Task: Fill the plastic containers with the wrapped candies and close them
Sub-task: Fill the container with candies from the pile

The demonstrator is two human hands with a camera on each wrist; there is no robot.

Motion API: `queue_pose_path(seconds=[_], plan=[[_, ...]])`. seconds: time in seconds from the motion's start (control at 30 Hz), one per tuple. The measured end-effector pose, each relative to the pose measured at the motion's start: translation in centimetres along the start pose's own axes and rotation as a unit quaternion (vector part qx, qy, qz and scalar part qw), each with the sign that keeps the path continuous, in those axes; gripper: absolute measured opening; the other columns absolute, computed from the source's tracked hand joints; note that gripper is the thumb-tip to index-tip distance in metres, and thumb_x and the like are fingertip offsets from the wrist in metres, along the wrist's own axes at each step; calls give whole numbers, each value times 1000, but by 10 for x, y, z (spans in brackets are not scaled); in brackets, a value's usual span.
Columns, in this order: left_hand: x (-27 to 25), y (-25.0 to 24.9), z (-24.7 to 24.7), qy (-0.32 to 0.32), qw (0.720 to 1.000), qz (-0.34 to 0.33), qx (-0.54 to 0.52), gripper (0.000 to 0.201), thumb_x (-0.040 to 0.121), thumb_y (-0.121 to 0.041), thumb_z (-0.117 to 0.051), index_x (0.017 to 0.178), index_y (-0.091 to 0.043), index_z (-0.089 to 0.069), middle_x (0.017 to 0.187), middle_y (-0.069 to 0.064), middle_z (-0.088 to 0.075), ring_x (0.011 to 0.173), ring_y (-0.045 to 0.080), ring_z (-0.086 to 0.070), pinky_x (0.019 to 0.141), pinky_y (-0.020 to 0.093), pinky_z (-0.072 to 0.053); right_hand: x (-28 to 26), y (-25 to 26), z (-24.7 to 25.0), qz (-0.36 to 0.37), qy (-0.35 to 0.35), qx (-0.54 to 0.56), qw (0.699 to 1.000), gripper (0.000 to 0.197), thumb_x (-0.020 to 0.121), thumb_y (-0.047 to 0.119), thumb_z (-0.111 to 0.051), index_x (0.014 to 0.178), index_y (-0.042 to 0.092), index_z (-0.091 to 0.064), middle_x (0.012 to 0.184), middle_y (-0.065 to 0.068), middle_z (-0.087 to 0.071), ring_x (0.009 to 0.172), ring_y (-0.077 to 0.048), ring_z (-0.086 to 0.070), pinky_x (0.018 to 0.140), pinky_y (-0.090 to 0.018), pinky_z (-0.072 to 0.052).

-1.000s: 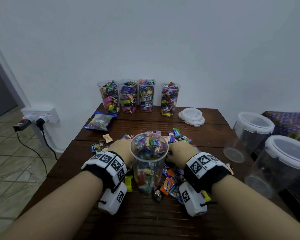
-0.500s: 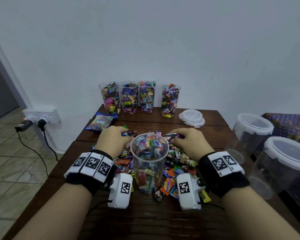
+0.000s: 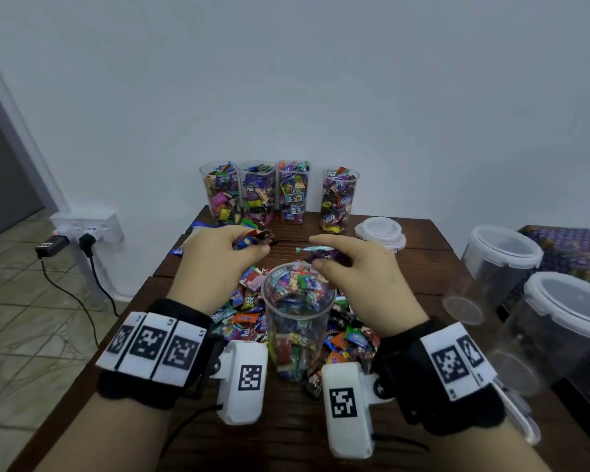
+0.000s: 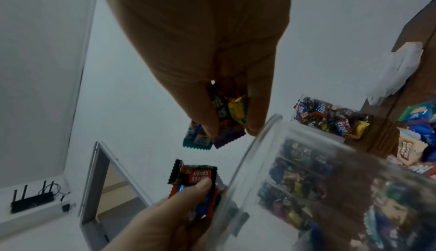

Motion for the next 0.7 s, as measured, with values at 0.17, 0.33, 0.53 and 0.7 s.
queue_pose_path(seconds=[0.17,0.33,0.53,0.7], plan=[[-3,-3,-4,14,1000,-4,-18,3,84,-22,-69,85,-24,-70,68,-12,-64,61,1,-54,60,22,-37,-5,1,-10,8,24,-45,999,38,89,18,-61,126,26,-59,125,8,-59,116,-6,-52,102,-26,-40],[-4,-3,-7,22,999,-2,-43,9,84,-19,-69,81,-27,-70,77,-6,-70,78,15,-65,75,33,-48,-8,2,-14,11,42,-67,997,54,88,18,-62,138,31,-45,122,5,-57,114,-10,-51,99,-27,-39],[-6,-8,-8,29,998,-11,-54,15,83,-20,-70,77,-33,-68,74,-9,-68,72,8,-62,72,28,-47,-18,3,-13,21,27,-21,999,65,87,19,-63,144,31,-33,138,11,-44,120,-1,-44,99,-24,-41],[-8,-15,-13,49,995,-13,-80,15,82,-21,-71,80,-35,-69,78,-11,-71,79,8,-65,80,31,-50,-30,-25,-31,-27,38,66,997,102,76,31,-76,150,33,-6,150,14,-25,132,4,-29,110,-27,-31]])
Point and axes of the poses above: each hand's wrist, its own x-axis towards the middle knuckle, its own z-axis out of the back of the hand, y = z × x, the point moved 10 cm from there along x, towards the middle knuckle
